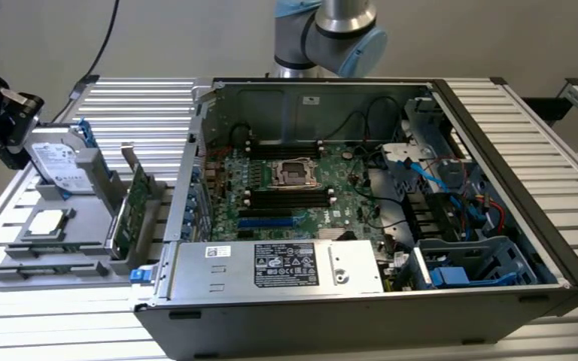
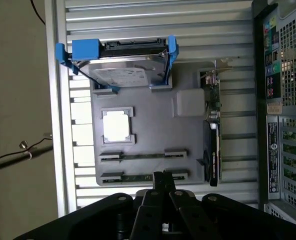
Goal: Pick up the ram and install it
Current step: 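Pick up the ram and move it above insertion slot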
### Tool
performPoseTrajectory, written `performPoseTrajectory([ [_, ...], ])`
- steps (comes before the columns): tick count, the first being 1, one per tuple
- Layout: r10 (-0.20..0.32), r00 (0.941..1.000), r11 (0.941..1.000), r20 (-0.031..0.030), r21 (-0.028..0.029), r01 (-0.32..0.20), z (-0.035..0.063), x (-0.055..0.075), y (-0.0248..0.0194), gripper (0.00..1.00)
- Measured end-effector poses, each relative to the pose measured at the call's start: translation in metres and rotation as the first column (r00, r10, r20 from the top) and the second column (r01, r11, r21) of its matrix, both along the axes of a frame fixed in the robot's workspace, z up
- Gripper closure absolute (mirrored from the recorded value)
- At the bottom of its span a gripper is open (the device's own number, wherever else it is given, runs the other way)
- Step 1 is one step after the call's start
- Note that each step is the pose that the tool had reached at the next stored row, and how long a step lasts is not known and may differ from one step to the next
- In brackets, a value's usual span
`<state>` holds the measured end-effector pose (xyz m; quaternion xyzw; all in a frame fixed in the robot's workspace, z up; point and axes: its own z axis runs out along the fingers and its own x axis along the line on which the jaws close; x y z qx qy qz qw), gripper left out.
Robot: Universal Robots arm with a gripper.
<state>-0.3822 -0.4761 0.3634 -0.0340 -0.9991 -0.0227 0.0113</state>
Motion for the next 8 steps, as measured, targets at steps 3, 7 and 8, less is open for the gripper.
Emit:
performPoseTrajectory([
  [3,0.0,1.0,1.0,-0.0001,0.0,0.0,0.0,0.0,0.0,0.89],
  [7,0.011,0.9999,0.9999,0.0,0.0061,-0.011,-0.0006,-0.0009,-0.0005,0.89],
  [8,0.03,0.9996,0.9995,0.0,0.006,-0.03,-0.0009,-0.0009,-0.0004,0.89],
])
